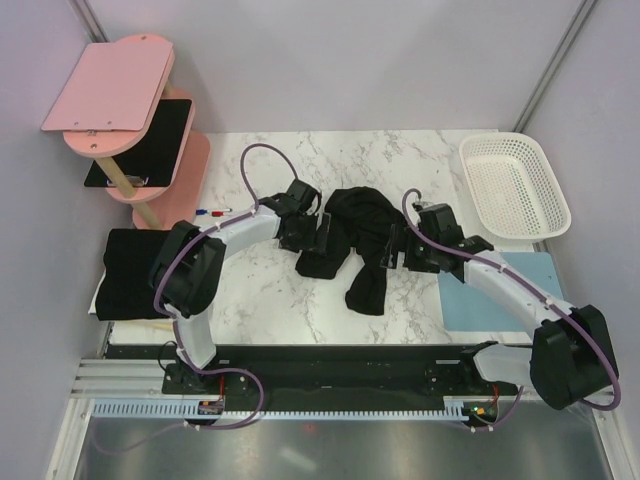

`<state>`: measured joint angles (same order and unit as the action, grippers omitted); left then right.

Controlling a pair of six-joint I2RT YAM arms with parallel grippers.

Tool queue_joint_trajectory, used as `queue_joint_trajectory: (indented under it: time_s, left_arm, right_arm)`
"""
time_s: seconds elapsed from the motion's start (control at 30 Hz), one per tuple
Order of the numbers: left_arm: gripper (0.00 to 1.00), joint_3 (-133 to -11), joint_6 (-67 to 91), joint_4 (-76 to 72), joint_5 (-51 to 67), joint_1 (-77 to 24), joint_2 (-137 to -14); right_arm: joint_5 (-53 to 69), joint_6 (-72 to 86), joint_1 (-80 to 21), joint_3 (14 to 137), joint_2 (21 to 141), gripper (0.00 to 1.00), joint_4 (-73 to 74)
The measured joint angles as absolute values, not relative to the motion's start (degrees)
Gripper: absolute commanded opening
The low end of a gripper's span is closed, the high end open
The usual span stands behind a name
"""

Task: Fold and stack the t-shirts
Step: Flatten out the tshirt

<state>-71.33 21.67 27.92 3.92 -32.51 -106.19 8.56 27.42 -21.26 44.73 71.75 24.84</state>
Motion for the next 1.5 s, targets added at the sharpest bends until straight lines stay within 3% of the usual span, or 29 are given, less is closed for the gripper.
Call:
queue_joint_trajectory:
  time_s: [0.1, 0.2, 0.27, 0.33, 0.37, 0.43, 0.47, 0.53, 0.57, 0.6, 0.97, 1.23, 1.5]
  left_arm:
    - [0.76, -71.88, 21.71, 27.64, 3.51, -33.06, -107.28]
    - [0.58, -72.25, 21.85, 27.46, 3.27, -33.19, -108.33]
    - [0.29, -72.34, 21.98, 27.38, 3.07, -33.19, -108.88]
    - [0.03, -72.38, 22.24, 27.31, 2.87, -33.19, -109.19]
    - [0.02, -72.38, 22.35, 27.33, 2.63, -33.19, -109.25]
    - [0.02, -72.6, 22.31, 27.38, 2.0, -33.19, -109.25]
    - [0.02, -72.77, 22.31, 27.4, 1.58, -33.19, -109.25]
    - [0.02, -73.32, 22.28, 27.7, 0.8, -33.19, -109.25]
    - [0.02, -73.73, 22.28, 27.92, 0.01, -33.19, -109.25]
    - [0.02, -74.24, 22.26, 28.27, -0.43, -33.17, -109.25]
    - [0.02, -78.85, 21.3, 34.65, -3.38, -28.12, -102.54]
    - [0.02, -84.34, 19.75, 41.34, -7.64, -22.5, -85.19]
    - [0.02, -88.16, 19.51, 48.14, -8.99, -22.98, -65.87]
  right_arm:
    - [9.02, 29.39, -24.27, 42.92, 71.02, 0.85, 24.08]
    - [8.99, 31.11, -27.66, 41.67, 71.59, 0.8, 22.83]
    - [8.73, 32.4, -30.22, 41.1, 73.08, 0.76, 21.69]
    - [7.86, 33.43, -32.53, 40.73, 75.57, 0.64, 20.45]
    - [7.16, 33.67, -33.39, 40.64, 76.66, 0.53, 20.12]
    - [4.73, 34.81, -35.33, 40.64, 79.33, 0.45, 20.01]
    - [3.14, 34.85, -35.97, 40.64, 80.25, 0.3, 20.29]
    - [-1.19, 35.29, -37.26, 40.8, 81.8, 0.15, 21.43]
    - [-3.46, 35.62, -37.67, 41.19, 82.32, 0.04, 22.46]
    - [-5.28, 35.66, -37.91, 41.63, 82.59, 0.0, 23.31]
    - [-24.53, 33.58, -38.15, 54.85, 79.53, 0.0, 31.31]
    - [-36.23, 29.47, -38.15, 63.31, 65.52, 0.0, 34.92]
    - [-39.18, 22.65, -38.15, 66.5, 50.04, 0.0, 35.16]
